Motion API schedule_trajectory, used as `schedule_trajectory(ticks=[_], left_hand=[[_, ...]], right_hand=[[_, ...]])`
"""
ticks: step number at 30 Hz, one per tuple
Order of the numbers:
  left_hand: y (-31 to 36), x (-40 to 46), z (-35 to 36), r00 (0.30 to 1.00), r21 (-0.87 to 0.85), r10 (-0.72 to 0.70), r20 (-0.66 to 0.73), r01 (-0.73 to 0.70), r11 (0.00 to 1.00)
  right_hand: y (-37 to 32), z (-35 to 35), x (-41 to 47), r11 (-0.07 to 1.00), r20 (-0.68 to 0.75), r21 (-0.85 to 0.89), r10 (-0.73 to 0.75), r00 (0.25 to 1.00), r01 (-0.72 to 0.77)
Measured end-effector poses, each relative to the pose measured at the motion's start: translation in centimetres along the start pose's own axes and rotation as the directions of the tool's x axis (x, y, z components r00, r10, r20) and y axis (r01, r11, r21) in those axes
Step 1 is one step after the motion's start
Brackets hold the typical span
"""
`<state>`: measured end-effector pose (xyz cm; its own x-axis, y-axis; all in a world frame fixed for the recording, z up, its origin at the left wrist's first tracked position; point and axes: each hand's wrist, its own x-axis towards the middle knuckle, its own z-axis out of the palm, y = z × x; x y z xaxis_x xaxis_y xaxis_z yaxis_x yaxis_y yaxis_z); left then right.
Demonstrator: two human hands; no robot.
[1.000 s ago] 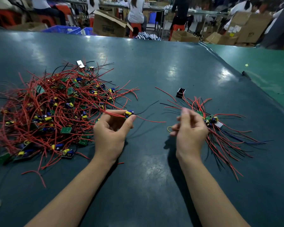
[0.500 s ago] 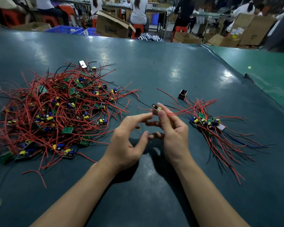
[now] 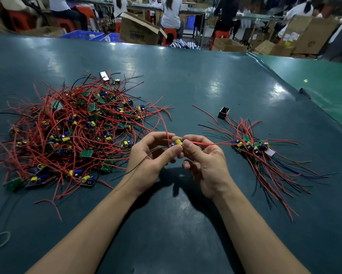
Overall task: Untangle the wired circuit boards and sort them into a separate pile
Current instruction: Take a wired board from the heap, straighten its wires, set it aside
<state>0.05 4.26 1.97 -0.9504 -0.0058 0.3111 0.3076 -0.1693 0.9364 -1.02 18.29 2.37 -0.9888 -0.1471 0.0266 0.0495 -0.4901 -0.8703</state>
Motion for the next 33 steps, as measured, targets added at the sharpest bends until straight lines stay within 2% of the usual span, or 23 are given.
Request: schedule_trajectory(ticks=[6, 10, 14, 16, 19, 24, 28, 33], left_hand=[[-0.3, 0.1, -0.1, 0.995, 0.005, 0.028, -0.097, -0.027, 1.000], [-0.3, 0.4, -0.3, 0.998, -0.030, -0.023, -0.062, 0.021, 0.999], [-0.6, 0.5, -0.5, 0.993, 0.002, -0.039, -0.113, 0.039, 0.999], [-0.8, 0.7, -0.7, 0.986, -0.045, -0.063, -0.156, 0.056, 0.997], [-0.9, 1.0, -1.0, 0.981, -0.140, -0.127, -0.147, 0.107, 0.984], [-0.8, 1.3, -1.3, 0.974, -0.228, -0.171, -0.146, 0.135, 0.964], [-0.6, 1.4, -1.2, 0.973, -0.255, -0.172, -0.155, 0.129, 0.958], [-0.7, 1.3, -1.0, 0.975, -0.271, -0.179, -0.133, 0.137, 0.953]], right_hand=[[0.1, 0.0, 0.1, 1.000, -0.076, -0.004, -0.011, 0.997, 0.011], [0.1, 0.2, 0.2, 0.999, -0.125, 0.038, 0.003, 0.992, 0.002], [0.3, 0.2, 0.3, 0.999, -0.196, -0.043, -0.004, 0.981, -0.005], [0.4, 0.3, 0.3, 0.997, -0.204, -0.080, -0.016, 0.979, -0.001], [0.2, 0.2, 0.4, 0.994, -0.232, -0.111, -0.040, 0.972, 0.014], [-1.1, -1.4, 0.6, 0.989, -0.391, -0.124, -0.123, 0.912, 0.080], [-1.6, -2.0, 0.8, 0.991, -0.472, -0.044, -0.131, 0.872, 0.125], [-1.7, -2.0, 1.0, 0.987, -0.473, 0.155, 0.028, 0.881, 0.052]])
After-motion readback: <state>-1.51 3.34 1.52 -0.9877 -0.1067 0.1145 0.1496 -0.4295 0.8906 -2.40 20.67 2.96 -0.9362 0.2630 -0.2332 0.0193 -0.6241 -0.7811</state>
